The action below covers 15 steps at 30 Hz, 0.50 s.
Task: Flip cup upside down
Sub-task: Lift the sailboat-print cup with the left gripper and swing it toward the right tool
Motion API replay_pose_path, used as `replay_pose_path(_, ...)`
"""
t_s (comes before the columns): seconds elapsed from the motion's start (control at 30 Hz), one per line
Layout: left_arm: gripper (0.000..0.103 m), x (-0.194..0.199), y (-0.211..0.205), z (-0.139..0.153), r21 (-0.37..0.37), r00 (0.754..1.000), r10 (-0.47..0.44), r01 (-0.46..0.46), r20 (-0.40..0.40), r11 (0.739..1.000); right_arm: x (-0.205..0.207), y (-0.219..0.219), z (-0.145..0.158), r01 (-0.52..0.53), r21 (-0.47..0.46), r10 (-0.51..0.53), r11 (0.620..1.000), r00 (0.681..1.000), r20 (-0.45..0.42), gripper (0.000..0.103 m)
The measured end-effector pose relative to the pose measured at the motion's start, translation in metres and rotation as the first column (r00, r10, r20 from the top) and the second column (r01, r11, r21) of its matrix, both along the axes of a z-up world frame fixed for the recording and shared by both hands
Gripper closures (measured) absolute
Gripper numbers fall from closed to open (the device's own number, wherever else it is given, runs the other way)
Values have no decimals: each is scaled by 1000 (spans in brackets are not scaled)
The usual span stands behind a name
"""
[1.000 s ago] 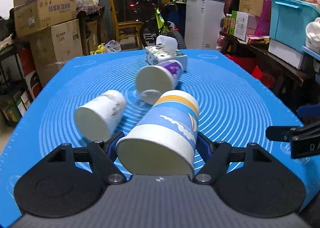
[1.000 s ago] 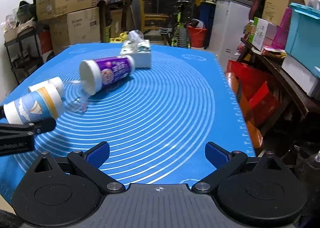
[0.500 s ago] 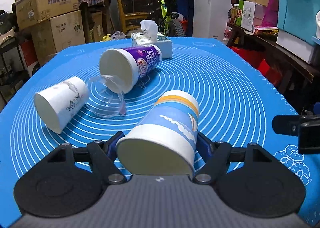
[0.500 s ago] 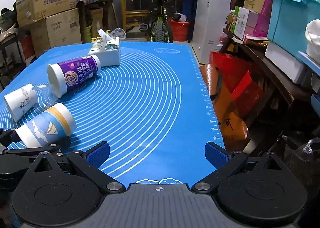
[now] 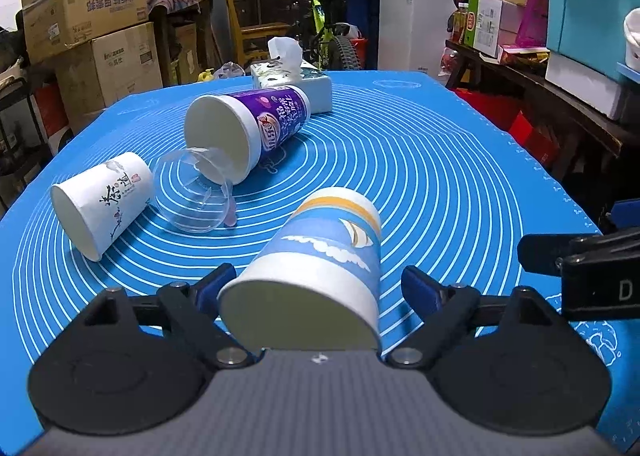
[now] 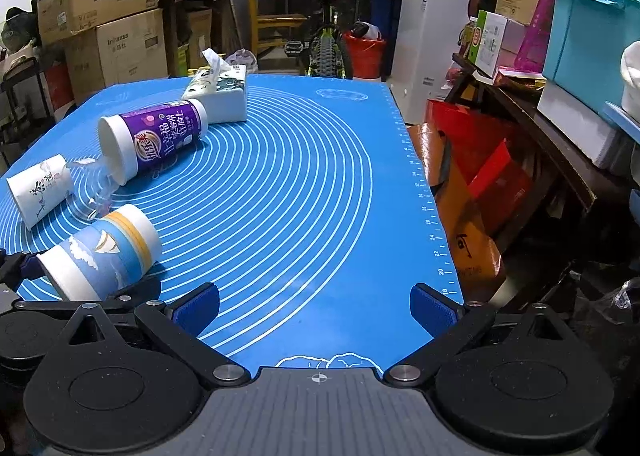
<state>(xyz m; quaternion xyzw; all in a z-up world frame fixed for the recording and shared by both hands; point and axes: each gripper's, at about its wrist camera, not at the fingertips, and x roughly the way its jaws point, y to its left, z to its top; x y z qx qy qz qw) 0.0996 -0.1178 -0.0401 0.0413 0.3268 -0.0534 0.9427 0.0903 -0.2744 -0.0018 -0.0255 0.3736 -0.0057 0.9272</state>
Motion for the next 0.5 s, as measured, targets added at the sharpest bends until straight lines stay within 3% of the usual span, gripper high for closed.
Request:
replay_pose_path(0.3, 11, -3, -1, 0, -6, 1000, -11, 11, 4, 1000, -2, -2, 4, 12, -3, -12, 1000, 1000, 6, 2)
replay_pose_path(0.5, 11, -15, 4, 20, -27, 999, 4, -3, 40, 1000, -10, -6, 22, 10, 34, -11, 999, 999, 36, 2)
